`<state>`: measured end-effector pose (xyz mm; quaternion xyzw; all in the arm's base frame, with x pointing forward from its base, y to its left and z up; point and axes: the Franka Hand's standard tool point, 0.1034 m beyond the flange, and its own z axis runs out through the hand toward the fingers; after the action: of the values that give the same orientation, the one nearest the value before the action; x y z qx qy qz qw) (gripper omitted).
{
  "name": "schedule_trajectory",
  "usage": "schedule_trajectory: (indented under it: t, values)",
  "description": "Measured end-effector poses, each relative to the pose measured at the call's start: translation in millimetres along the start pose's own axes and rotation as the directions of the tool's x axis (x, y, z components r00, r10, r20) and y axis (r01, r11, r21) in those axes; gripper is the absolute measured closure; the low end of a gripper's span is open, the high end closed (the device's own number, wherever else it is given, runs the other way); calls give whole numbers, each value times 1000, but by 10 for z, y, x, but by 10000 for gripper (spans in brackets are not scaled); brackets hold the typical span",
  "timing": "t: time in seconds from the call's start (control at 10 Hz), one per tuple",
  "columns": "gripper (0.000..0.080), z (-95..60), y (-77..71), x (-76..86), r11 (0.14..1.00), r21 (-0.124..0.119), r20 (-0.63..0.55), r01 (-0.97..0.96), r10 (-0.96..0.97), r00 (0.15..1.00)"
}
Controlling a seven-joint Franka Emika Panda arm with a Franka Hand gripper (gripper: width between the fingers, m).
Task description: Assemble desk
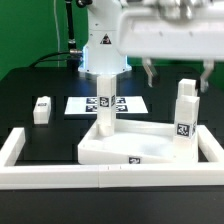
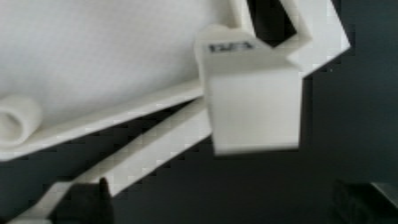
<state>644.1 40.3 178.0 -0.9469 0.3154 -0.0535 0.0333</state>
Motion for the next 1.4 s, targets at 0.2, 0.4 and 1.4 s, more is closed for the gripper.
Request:
schedule_trajectory:
  t: [0.2, 0.4, 1.4]
  values:
    - [151, 37, 7, -5, 1000, -3, -6, -3, 3, 1000]
    - [150, 36, 8, -2, 1000, -3, -6, -3, 3, 1000]
    - [150, -251, 876, 283, 853, 25, -6, 521, -521, 854]
